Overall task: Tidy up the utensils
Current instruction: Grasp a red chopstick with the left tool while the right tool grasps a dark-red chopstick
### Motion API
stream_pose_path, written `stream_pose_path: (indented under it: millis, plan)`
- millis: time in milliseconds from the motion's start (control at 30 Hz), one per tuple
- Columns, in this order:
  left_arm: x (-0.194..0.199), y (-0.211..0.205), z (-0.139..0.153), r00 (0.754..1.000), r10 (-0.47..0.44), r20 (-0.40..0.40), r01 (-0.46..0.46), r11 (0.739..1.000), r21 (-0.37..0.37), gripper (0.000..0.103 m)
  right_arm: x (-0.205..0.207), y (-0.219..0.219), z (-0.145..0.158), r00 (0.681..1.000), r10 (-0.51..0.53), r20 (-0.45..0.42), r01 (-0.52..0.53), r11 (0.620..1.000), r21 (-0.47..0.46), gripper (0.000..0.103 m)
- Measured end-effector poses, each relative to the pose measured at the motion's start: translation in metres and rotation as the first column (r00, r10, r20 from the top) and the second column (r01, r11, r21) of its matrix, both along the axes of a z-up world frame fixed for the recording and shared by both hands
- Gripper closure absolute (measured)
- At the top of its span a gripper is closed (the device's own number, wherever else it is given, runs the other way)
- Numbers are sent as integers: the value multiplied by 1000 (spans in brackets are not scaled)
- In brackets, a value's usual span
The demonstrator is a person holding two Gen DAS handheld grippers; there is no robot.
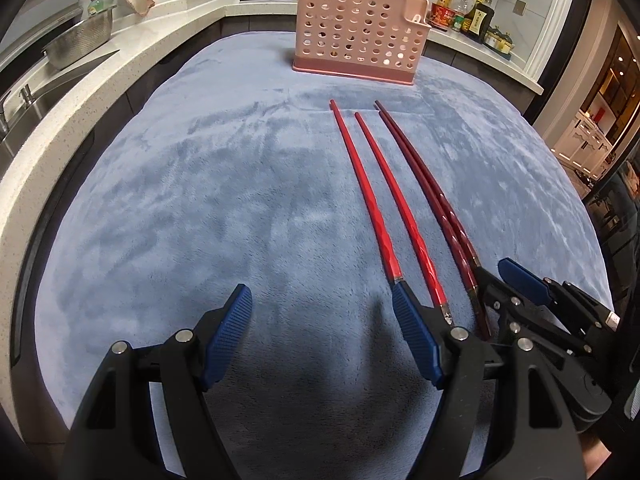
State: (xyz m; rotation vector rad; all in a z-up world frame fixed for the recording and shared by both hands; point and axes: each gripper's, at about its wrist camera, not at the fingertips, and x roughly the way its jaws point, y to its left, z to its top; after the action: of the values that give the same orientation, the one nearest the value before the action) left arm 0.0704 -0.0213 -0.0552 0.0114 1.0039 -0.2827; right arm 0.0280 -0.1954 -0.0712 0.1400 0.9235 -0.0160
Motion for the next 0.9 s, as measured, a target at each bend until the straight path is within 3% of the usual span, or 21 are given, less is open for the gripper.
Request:
stream_pose_path:
  millis: [167,467,567,767,833,900]
  plan:
    - [-2,-2,0,1000,-14,-2,14,1000,-11,34,1,-10,0,1000,-19,-1,19,999,33,92]
    - [-6,-15,-8,998,-55,-12,55,998,-15,35,-15,-23,2,999,-33,-5,33,998,48,93]
    - [-4,-20,-11,998,-63,-5,63,998,2,41,-20,-26,1,999,-39,-7,39,998,56,93]
    - [-1,-26,-19,998,-66,1,66,997,35,43,-21,-27,0,999,-40,-6,41,997,61,93]
    - [-1,-26,-19,998,-69,9,68,997,39,45,-21,-26,0,999,-40,-6,40,997,62,93]
    - [-2,-25,-19,998,-68,15,68,997,40,57,-22,-26,0,999,-41,-5,41,997,62,93]
